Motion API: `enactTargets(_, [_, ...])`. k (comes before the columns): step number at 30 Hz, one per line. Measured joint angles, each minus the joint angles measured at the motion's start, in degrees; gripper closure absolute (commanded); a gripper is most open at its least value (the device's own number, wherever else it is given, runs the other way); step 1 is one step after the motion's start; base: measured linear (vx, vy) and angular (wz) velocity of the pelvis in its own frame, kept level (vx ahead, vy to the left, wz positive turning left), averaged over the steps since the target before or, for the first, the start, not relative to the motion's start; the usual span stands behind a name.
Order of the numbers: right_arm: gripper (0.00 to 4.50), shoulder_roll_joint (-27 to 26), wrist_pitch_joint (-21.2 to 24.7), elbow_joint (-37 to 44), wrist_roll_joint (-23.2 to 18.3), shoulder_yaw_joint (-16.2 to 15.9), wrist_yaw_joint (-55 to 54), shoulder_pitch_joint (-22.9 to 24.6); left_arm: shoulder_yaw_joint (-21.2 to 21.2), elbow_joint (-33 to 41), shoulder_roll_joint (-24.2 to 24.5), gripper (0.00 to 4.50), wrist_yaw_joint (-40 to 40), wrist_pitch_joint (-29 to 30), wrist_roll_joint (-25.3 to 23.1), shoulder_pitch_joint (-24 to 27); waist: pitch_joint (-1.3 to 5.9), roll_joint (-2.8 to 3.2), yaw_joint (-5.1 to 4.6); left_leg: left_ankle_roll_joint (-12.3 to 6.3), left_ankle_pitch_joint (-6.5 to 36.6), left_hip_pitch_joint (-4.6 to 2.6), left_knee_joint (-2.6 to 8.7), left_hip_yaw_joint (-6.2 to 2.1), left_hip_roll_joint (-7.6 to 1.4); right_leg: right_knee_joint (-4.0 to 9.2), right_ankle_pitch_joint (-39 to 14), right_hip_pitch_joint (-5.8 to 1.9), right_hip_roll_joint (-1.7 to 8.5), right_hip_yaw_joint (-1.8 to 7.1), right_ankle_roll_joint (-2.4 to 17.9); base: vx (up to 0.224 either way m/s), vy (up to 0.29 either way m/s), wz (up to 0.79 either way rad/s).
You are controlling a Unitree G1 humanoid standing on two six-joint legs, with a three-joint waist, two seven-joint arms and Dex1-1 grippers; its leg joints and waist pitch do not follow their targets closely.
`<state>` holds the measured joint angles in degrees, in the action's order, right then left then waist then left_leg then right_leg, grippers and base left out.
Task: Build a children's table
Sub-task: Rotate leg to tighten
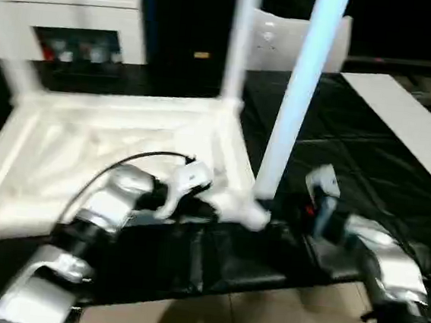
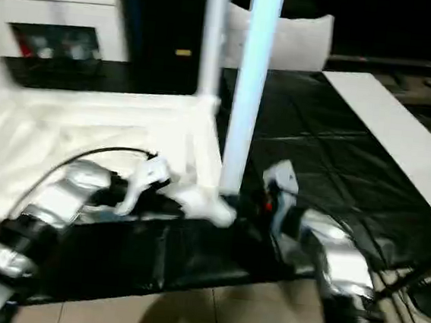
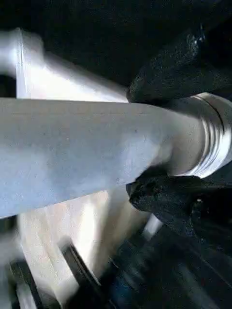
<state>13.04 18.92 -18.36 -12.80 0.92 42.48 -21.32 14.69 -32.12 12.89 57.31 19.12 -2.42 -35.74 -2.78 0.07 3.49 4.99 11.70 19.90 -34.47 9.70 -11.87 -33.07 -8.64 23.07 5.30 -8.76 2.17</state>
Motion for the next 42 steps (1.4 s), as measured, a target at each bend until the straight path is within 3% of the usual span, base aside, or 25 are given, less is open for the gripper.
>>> enactTargets(3, [2.57,-3.44,2.31,-0.55,2.17,1.13,-9.84,-2.89,-0.94,-1.56,-3.25,4.50,-6.84,2.03,-0.42,-1.74,-0.01,0.03,-0.37,-0.02,0.02,0.08,0.04,0.00,0.01,-0.02,0.01,0.08,-0.01,0.04,-0.01,0.000,0.000,0.00])
enactTargets(6, [2.57,-4.35,2.08,-0.59,3.63,1.40,-12.78,-3.38,-1.03,-1.63,-4.88,4.50,-10.03,2.47,-1.22,-2.02,0.02,0.08,-0.17,-0.19,0.12,0.13,0.24,0.01,0.03,-0.05,0.00,0.14,-0.01,0.08,-0.06,0.035,-0.002,0.02])
enactTargets(8, [2.01,-4.86,0.57,-0.94,3.84,1.59,-13.41,-3.27,-1.13,-1.33,-5.04,4.50,-10.52,2.47,-1.41,-2.03,0.04,0.11,0.07,-0.43,-0.02,0.18,0.46,0.02,0.03,-0.11,-0.07,0.26,-0.01,0.07,0.03,0.027,-0.004,0.01])
enactTargets(13, [1.44,-4.86,-1.65,-0.38,3.80,1.60,-12.57,-2.12,-0.90,-0.87,-4.78,4.50,-9.85,1.75,-1.74,-2.01,0.04,0.13,0.66,-0.50,0.02,0.30,0.61,0.09,0.03,-0.29,-0.19,0.52,-0.01,0.11,0.26,0.000,0.000,0.00])
enactTargets(21, [0.95,4.04,-3.08,2.41,0.53,-0.93,4.29,1.04,0.98,0.87,1.03,4.50,0.50,-3.02,-0.57,-0.11,0.02,0.16,1.65,-0.36,-0.10,0.18,0.54,0.11,0.00,-0.46,-0.24,0.53,-0.04,0.14,0.11,0.000,0.000,0.00])
enactTargets(24, [0.55,8.72,-3.73,2.94,-1.08,-2.06,12.50,1.55,1.90,1.16,3.80,4.50,6.19,-5.40,0.62,0.57,0.00,0.12,1.82,-0.34,-0.11,0.15,0.39,0.11,0.00,-0.45,-0.18,0.41,-0.02,0.16,0.08,0.000,0.000,0.00])
enactTargets(26, [0.55,10.94,-4.42,3.67,-1.46,-2.71,17.30,1.67,2.28,1.72,5.57,4.50,10.29,-7.23,1.53,1.66,-0.02,0.09,1.90,-0.34,-0.11,0.13,0.35,0.08,-0.01,-0.45,-0.18,0.36,-0.02,0.15,0.08,0.000,0.000,0.00])
enactTargets(33, [0.55,15.37,-7.80,4.08,-2.72,-7.78,31.29,1.66,5.31,1.74,10.15,4.50,21.07,-14.25,2.20,1.82,-0.02,0.07,4.04,-0.33,-0.09,0.14,0.05,0.05,-0.04,-0.47,-0.17,0.31,0.01,0.20,0.08,0.000,0.000,0.00])
enactTargets(37, [0.81,15.55,-7.31,3.99,-3.44,-8.94,35.26,1.49,6.50,1.89,11.24,4.50,25.03,-15.72,2.58,1.82,-0.02,0.04,4.73,-0.24,-0.02,0.16,0.00,0.06,-0.03,-0.51,-0.16,0.30,0.04,0.23,0.08,0.000,0.000,0.00])
enactTargets(42, [1.31,16.37,-6.39,2.38,-4.37,-10.17,38.63,1.12,7.55,1.92,12.36,4.50,28.45,-17.19,2.72,1.68,-0.03,0.02,4.93,-0.20,-0.04,0.12,-0.03,0.06,-0.05,-0.76,-0.20,0.30,0.05,0.23,0.03,0.000,0.000,0.00])
